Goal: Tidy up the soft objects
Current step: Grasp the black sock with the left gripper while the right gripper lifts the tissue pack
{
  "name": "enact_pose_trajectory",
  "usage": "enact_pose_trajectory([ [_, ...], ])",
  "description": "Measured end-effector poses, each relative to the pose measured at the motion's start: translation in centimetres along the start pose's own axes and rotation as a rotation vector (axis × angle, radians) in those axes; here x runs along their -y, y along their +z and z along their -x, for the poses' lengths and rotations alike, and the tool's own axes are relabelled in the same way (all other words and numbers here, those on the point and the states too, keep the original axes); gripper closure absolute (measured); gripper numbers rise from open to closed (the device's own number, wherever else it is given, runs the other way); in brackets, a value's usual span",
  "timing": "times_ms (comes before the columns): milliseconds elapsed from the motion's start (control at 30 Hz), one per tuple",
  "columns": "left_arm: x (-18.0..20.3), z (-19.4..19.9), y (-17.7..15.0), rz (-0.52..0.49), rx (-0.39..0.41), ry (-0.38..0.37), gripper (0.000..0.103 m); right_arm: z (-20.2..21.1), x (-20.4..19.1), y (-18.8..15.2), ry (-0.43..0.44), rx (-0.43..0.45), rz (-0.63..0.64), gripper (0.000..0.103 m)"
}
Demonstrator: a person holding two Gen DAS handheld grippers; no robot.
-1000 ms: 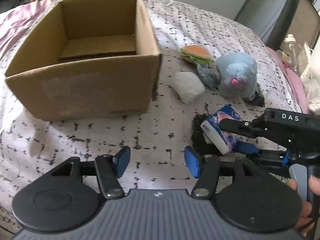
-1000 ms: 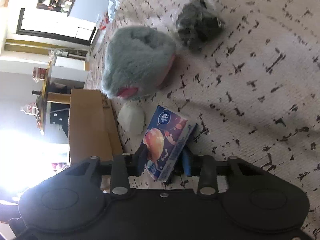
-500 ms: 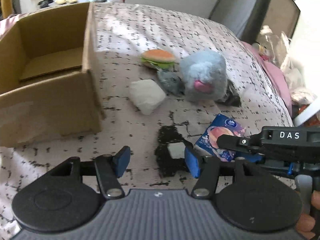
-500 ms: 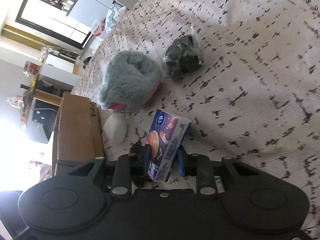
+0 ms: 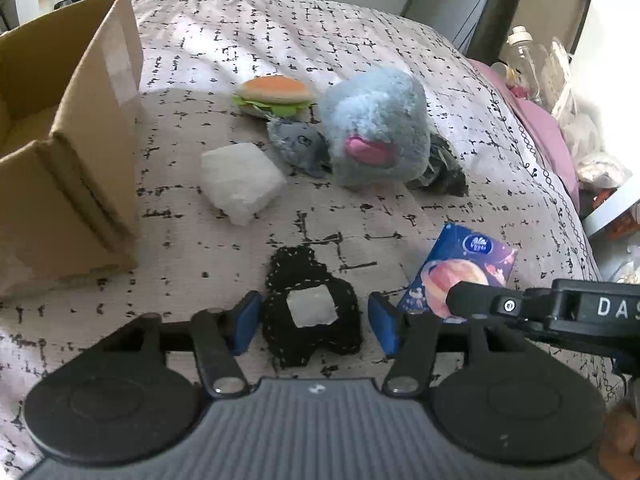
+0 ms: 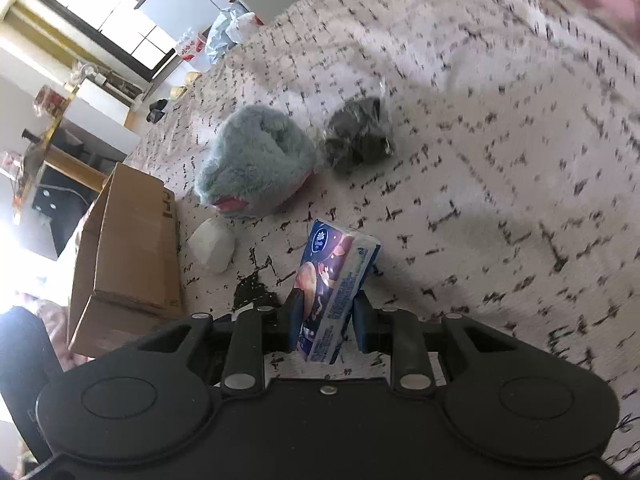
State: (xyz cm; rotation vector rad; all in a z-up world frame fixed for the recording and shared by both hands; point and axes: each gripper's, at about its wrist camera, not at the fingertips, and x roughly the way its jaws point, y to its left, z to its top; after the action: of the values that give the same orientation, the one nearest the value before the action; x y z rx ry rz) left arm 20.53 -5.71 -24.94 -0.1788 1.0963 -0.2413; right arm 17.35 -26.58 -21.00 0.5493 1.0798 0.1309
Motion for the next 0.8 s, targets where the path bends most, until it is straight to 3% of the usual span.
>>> enact_pose_trajectory([
  [167,-0.2,0.2,0.4,0.005,-0.013,0.010,0.070,0.8,-0.6,0.1,-0.001,0.021,0.015,0.077],
  [400,-0.7,2.5,0.6,-0.031,0.033,-0.038,0.071,1.9,-1.2,0.2,0.017,0.054,0.012,0.077],
  [667,-0.3,5.5,0.6,-0.100,0.056,-0.040,0.071,3.4,-3.3,0.3,0.028,0.104,0.082,0.077],
  [800,-0.1,6.3,0.7,-0.139,0.050,0.000,0.071,3.7,-4.3,0.5,0.033,0.112,0.098,0.077],
])
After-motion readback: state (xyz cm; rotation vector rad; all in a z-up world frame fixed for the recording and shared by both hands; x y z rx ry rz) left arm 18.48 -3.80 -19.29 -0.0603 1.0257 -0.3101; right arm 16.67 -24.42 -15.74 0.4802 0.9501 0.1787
